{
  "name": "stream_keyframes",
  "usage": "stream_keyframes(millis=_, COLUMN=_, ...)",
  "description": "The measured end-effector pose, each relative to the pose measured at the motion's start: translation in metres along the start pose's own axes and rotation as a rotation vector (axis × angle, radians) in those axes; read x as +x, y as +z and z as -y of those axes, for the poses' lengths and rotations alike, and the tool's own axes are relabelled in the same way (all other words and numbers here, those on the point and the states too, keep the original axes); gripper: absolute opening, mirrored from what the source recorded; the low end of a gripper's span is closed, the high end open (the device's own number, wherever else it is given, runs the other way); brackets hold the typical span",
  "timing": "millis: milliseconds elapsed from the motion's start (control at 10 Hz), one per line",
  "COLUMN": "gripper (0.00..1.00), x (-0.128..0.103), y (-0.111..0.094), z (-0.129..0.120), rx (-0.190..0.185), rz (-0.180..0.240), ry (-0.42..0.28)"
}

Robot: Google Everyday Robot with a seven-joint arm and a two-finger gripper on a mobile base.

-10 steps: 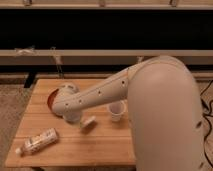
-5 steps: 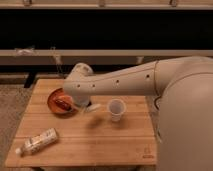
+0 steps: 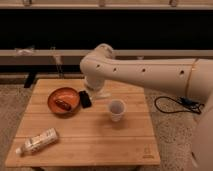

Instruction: Place the eraser in the ceramic cup

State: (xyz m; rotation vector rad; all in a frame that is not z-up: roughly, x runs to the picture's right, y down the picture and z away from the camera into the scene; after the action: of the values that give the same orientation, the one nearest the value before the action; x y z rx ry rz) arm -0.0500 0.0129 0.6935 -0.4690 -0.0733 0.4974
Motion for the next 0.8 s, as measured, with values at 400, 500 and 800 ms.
stream_keyframes(millis=400, gripper=0.0, x=0.036, y=-0.021, z=0.001, rx=-0.024, rz=0.026, ry=0.084)
stream_keyframes(millis=500, gripper=0.0, x=0.043, y=-0.022, z=-0.001, rx=-0.036, rz=0.024, ry=0.1)
stream_keyframes(millis=800, gripper=0.0, x=0.055, y=-0.012, z=-0.012, rx=-0.078, rz=0.015, ry=0.132)
